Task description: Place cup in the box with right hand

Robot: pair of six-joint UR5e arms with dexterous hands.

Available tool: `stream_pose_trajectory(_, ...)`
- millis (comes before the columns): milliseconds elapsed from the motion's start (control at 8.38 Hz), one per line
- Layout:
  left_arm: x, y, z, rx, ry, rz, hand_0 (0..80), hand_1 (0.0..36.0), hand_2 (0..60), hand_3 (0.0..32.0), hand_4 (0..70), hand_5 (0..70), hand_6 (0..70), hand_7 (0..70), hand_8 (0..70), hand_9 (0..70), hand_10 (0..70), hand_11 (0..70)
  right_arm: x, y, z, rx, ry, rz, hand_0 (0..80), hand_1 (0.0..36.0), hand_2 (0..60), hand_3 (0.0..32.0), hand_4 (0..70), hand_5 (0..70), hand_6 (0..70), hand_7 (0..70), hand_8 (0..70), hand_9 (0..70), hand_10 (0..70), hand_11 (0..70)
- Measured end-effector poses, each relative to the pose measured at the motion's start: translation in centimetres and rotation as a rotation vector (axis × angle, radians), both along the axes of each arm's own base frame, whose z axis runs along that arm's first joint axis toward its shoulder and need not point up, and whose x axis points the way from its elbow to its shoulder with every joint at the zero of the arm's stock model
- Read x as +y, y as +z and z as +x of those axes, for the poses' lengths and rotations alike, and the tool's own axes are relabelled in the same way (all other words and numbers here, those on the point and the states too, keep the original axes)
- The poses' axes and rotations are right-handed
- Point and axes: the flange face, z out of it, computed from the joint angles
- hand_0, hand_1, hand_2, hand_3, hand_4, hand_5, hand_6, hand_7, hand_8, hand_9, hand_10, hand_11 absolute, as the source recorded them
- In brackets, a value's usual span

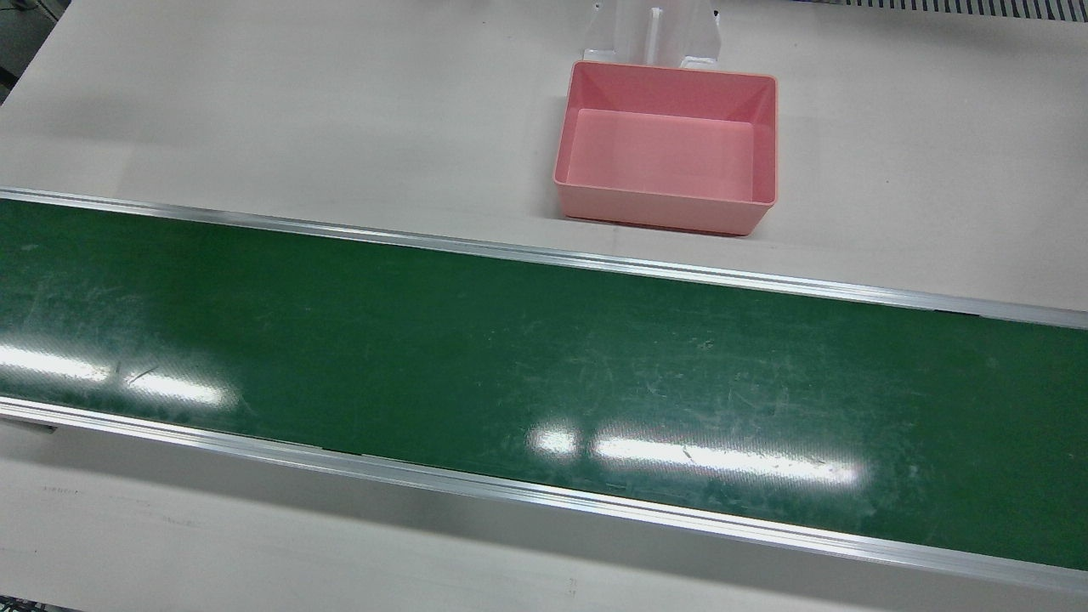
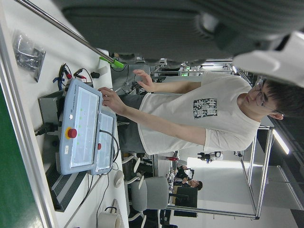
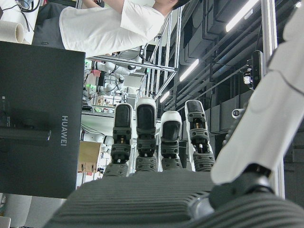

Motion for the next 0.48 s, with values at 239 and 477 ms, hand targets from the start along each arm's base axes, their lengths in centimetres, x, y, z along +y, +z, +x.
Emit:
stream_pose_trajectory(239, 0.0, 0.0, 0.0, 0.000, 0.000, 0.001, 0.0, 0.0, 0.0, 0.0, 0.0, 0.0, 0.0, 0.0, 0.0, 0.0, 0.0, 0.0, -0.2, 0.2, -0.3, 0.004, -0.007, -0.003, 51.2, 2.7, 0.0, 0.0, 14.1, 8.9, 24.7, 70.0, 34.3, 59.5, 23.2, 34.9)
stream_pose_trajectory(477, 0.0, 0.0, 0.0, 0.000, 0.000, 0.001, 0.0, 0.0, 0.0, 0.0, 0.0, 0.0, 0.0, 0.0, 0.0, 0.0, 0.0, 0.0, -1.2, 0.3, -1.3, 0.014, -0.025, -0.002, 50.9, 2.7, 0.0, 0.0, 12.5, 9.0, 24.0, 70.0, 33.5, 58.3, 23.6, 35.6)
